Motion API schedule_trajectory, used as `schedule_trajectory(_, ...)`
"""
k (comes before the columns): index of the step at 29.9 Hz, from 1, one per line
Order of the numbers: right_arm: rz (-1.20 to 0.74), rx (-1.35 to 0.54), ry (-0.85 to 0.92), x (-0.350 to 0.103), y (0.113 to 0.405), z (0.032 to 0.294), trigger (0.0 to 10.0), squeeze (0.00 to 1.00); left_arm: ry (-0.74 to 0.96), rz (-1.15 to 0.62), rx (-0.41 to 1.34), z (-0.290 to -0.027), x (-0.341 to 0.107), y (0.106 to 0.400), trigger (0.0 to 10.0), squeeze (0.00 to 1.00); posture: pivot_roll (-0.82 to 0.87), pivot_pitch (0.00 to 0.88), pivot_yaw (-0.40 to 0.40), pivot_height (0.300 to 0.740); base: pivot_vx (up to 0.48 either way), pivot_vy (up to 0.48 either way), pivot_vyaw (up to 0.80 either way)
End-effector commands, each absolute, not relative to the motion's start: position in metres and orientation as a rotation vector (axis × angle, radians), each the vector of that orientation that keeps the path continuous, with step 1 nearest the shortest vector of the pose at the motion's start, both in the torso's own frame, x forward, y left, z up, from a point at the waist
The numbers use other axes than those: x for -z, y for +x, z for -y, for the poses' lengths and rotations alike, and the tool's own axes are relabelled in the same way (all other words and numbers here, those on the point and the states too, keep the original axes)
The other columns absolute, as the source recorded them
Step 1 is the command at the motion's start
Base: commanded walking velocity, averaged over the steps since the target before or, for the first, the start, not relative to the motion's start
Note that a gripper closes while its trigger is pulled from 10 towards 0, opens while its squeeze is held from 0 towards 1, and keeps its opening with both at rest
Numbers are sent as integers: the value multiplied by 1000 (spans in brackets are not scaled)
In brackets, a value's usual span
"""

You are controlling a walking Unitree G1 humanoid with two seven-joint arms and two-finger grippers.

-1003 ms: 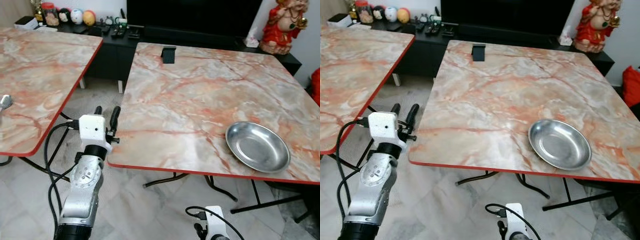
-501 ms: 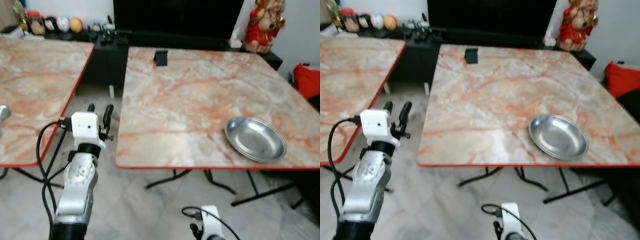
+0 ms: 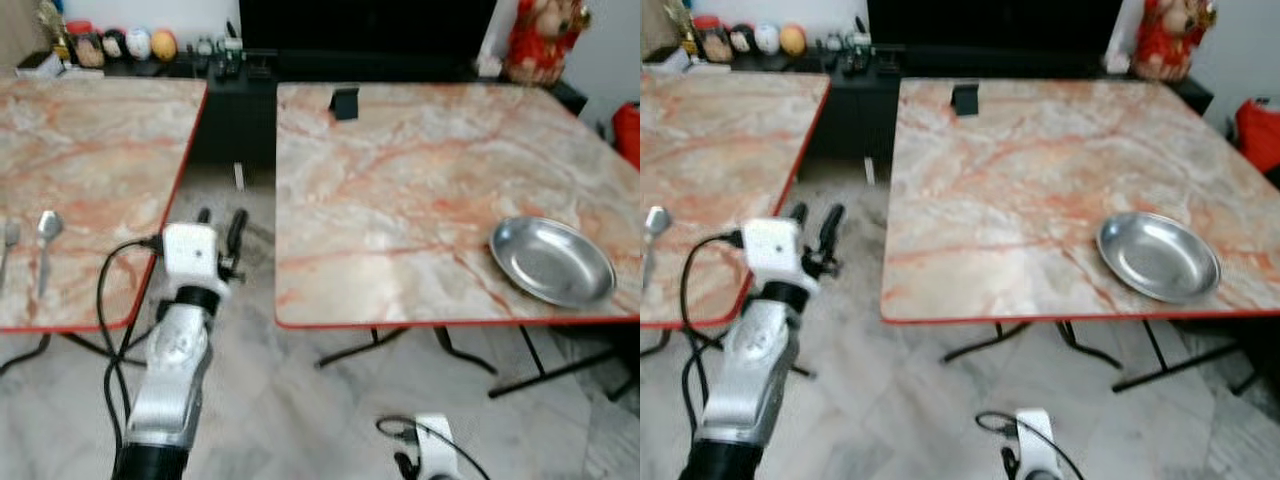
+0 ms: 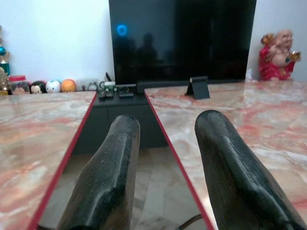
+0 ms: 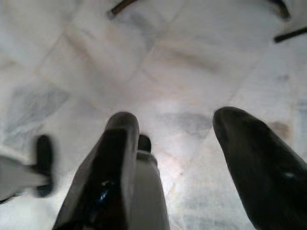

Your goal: Setting the table

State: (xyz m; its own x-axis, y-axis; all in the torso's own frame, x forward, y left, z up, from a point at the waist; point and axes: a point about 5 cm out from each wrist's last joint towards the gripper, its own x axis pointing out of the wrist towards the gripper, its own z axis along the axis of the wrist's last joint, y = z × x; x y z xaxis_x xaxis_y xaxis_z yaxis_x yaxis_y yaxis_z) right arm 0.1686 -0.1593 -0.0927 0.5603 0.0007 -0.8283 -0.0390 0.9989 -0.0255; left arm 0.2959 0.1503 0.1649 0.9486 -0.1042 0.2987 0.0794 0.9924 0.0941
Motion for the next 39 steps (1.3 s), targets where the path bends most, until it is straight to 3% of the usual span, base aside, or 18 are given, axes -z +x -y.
schedule_trajectory(1, -966, -39, -31, 92, 172, 153, 10000, 0, 97, 300, 76, -157, -163, 295, 10000, 0, 76, 0, -70, 740, 0, 304, 0)
schedule_trajectory(39, -962, -35, -37, 91, 174, 155, 10000, 0, 89, 305, 77, -151, -165, 295, 10000, 0, 64, 0, -74, 740, 0, 309, 0)
